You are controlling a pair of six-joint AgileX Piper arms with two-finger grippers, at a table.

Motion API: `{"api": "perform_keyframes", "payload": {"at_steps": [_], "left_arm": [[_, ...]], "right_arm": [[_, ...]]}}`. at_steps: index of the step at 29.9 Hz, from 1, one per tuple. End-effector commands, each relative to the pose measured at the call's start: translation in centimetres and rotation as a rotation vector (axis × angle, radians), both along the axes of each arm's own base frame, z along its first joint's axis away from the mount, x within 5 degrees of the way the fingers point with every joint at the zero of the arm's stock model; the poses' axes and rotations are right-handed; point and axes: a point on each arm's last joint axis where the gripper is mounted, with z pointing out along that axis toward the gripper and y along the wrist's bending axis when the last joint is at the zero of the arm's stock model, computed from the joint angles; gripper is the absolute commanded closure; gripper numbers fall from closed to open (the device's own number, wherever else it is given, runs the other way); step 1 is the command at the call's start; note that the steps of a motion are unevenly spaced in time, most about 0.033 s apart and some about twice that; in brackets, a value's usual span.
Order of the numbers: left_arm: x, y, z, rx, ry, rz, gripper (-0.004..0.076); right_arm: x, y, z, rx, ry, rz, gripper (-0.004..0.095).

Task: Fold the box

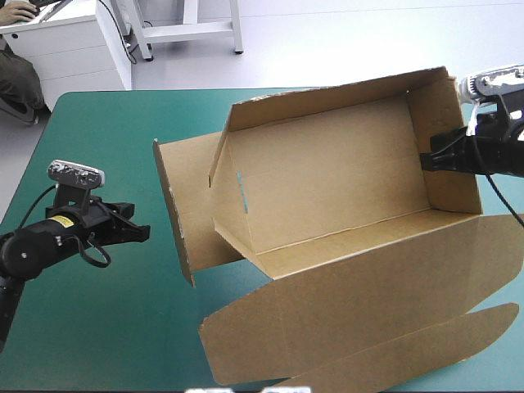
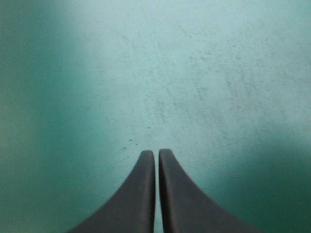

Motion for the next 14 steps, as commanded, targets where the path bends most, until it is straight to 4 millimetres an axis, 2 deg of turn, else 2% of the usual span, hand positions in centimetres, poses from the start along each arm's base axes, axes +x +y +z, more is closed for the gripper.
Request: {"api": "perform_keyframes", "payload": {"at_steps": [1,8,14], "left_arm": [[1.0,0.3,1.0,-0.134,-0.056,-0.048,0.0704],[2.8,2.8,0.3,-0.386,-0.008,-0.045,0.0706],[4.1,1.9,-0.8,-0.543,0.077,-0.176,0.0703]], "right_arm": [[-1.4,0.2,1.3,0.032,-0.042,0.002,0.0928],[-1.2,0.3,1.4,0.050,-0.061,0.002,0.0928],[-1.1,0.4,1.6,0.067,-0.075,0.007,0.0928]]}}
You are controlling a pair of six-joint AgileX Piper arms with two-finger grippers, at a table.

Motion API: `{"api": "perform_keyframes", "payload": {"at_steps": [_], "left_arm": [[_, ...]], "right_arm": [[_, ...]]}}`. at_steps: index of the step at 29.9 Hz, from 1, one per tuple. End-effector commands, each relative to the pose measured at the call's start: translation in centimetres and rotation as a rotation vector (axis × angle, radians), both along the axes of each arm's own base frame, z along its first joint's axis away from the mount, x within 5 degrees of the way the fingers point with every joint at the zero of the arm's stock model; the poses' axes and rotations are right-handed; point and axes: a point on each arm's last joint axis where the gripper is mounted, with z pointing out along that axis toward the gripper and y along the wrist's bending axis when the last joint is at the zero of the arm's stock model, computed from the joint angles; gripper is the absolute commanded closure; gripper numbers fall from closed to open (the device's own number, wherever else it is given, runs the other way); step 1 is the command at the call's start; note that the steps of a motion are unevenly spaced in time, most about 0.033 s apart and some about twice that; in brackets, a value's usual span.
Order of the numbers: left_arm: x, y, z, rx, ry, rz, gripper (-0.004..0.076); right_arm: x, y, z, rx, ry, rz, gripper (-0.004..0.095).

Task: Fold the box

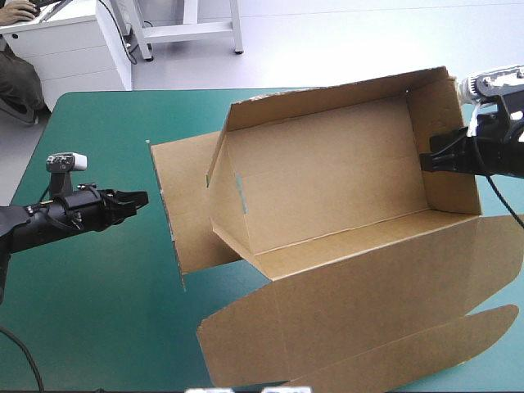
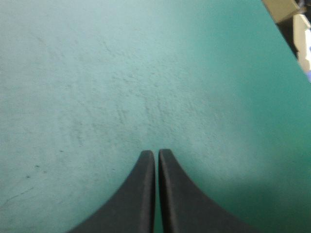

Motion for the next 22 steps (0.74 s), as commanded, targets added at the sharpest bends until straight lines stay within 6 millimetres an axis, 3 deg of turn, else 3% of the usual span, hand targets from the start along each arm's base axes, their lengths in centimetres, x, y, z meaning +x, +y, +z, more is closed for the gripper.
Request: {"api": "perform_keyframes", "payload": {"at_steps": [1,10,18,22], "left_arm": [[0.7,-0.9,0.9,-0.119,-0.025,-0.066,0.0690],[2.0,-4.1,0.6,-0.223,-0.064,-0.221,0.0342],[1.0,-5.2,2.3,-0.401,-0.122,-0.351,0.0284],[0.5,-5.5,2.8,-0.395,-0.152,-0.363,0.0191]], "right_arm": [[-0.9,0.3,1.5,0.058,-0.074,0.003,0.0928],[-0.5,0.2,1.6,0.062,-0.092,-0.008,0.0928],[0.8,0.1,0.9,0.067,-0.068,-0.013,0.0926],[1.4,-0.1,0.7,0.066,-0.061,-0.023,0.0926]]}}
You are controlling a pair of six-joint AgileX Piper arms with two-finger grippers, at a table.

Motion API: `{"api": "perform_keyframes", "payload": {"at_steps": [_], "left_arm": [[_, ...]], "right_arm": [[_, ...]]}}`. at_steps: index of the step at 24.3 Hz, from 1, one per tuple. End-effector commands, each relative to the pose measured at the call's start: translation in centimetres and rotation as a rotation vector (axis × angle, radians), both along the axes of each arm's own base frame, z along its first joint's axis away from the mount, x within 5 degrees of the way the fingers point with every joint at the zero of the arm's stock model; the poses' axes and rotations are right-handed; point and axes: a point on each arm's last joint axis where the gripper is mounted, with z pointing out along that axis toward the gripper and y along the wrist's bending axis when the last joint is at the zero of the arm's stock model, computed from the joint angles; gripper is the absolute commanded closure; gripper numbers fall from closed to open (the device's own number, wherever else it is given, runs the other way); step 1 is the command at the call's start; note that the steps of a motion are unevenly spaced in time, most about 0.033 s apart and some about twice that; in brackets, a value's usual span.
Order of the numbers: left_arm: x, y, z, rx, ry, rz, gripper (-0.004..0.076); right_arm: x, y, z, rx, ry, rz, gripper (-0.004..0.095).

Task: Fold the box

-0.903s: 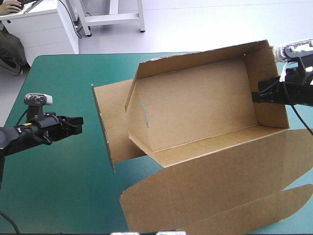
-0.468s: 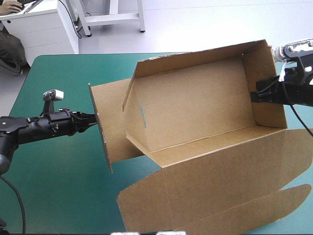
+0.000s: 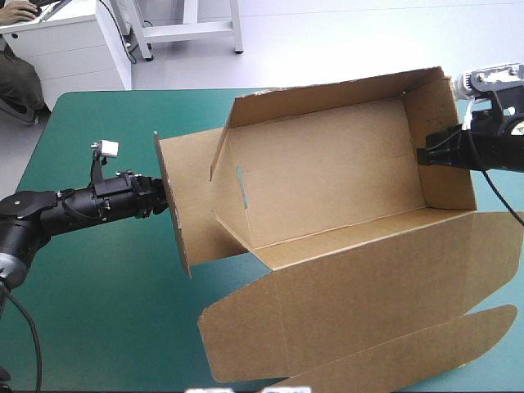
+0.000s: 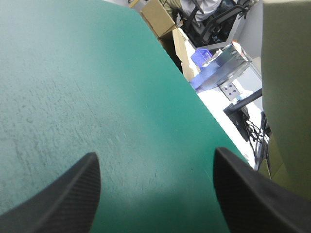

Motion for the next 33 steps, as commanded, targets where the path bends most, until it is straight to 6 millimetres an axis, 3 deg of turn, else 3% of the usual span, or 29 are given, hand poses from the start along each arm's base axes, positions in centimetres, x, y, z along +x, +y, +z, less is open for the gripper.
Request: {"api": "perform_keyframes", "payload": {"at_steps": [1,9,20,33], "left_arm": [[-1.5,-0.9,2.8,-0.113,-0.089,-0.092,0.0165],[-2.3,-1.0,4.7,-0.214,-0.149,-0.071,0.0131],[-3.4,-3.9,8.7,-0.253,-0.258,-0.212,0.0131],[-3.8,-4.6,9.4,-0.254,-0.275,-0.251,0.0131]], "right_arm": [[-0.1,0.0,1.6,0.054,-0.103,-0.028,0.0927],[0.7,-0.1,1.8,0.086,-0.147,-0.073,0.0916],[1.2,2.9,2.0,0.006,-0.207,-0.112,0.0915],[1.3,5.6,2.3,0.010,-0.268,-0.102,0.0913]]}}
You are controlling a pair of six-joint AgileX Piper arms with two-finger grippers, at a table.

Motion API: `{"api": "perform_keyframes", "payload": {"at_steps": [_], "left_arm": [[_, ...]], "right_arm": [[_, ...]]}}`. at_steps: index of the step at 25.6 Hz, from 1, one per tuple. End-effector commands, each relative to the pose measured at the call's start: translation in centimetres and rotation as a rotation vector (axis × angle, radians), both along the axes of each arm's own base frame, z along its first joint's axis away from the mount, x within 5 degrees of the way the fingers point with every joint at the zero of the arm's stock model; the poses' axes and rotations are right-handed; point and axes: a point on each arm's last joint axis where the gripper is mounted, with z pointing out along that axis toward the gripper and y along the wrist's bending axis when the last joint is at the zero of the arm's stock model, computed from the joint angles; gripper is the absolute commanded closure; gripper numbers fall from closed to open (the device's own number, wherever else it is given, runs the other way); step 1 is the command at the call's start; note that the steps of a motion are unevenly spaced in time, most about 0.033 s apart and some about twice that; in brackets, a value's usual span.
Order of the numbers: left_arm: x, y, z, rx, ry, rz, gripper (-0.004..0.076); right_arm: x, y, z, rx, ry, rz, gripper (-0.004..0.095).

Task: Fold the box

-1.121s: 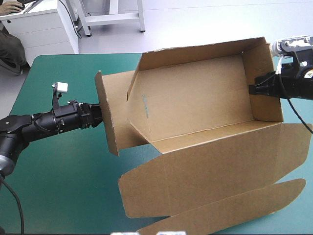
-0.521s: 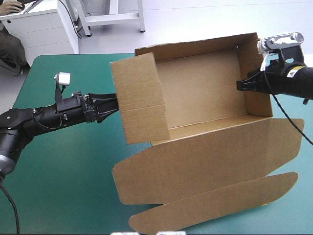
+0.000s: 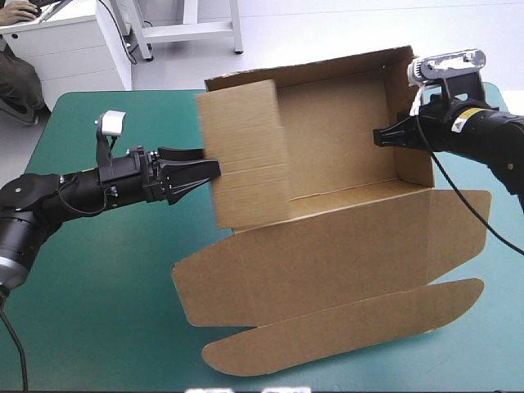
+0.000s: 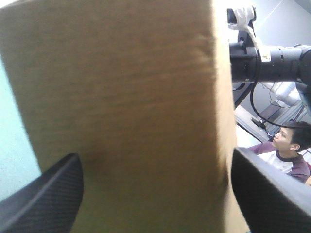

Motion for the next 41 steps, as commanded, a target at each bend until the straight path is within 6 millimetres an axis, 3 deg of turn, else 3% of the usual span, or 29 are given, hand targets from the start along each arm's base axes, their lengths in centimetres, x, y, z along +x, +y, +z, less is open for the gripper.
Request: {"api": "perform_keyframes", "payload": {"at_steps": [1,4,13,18,24,28,34,36,41], "left_arm": [[-1.8,-0.3,2.7,-0.080,-0.076,-0.099,0.0132],[-1.8,-0.5,3.0,-0.082,-0.075,-0.087,0.0132],[-0.9,-2.0,4.2,0.124,-0.083,0.085,0.0132],[-0.4,-3.8,5.8,0.269,-0.060,0.284,0.0150],[0.0,-6.6,6.6,0.483,-0.097,0.383,0.0274],[0.8,-7.9,6.7,0.585,-0.064,0.476,0.0281],[1.1,-8.3,7.0,0.560,-0.042,0.575,0.0283],[1.1,-8.2,7.0,0.552,-0.029,0.581,0.0312],[1.1,-8.3,7.0,0.547,-0.028,0.580,0.0544]], "right_arm": [[-0.6,0.5,1.9,0.035,-0.131,-0.019,0.0913],[-0.2,1.0,1.8,0.038,-0.141,-0.035,0.0913],[0.9,2.0,1.5,0.063,-0.166,-0.069,0.0913],[1.4,2.4,1.3,0.092,-0.165,-0.073,0.0913],[1.4,2.4,1.4,0.101,-0.168,-0.077,0.0913],[1.4,2.4,1.4,0.118,-0.163,-0.085,0.0913],[1.4,2.4,1.4,0.138,-0.159,-0.094,0.0913],[1.4,2.3,1.4,0.136,-0.155,-0.095,0.0913],[1.3,2.3,1.2,0.128,-0.135,-0.099,0.0913]]}}
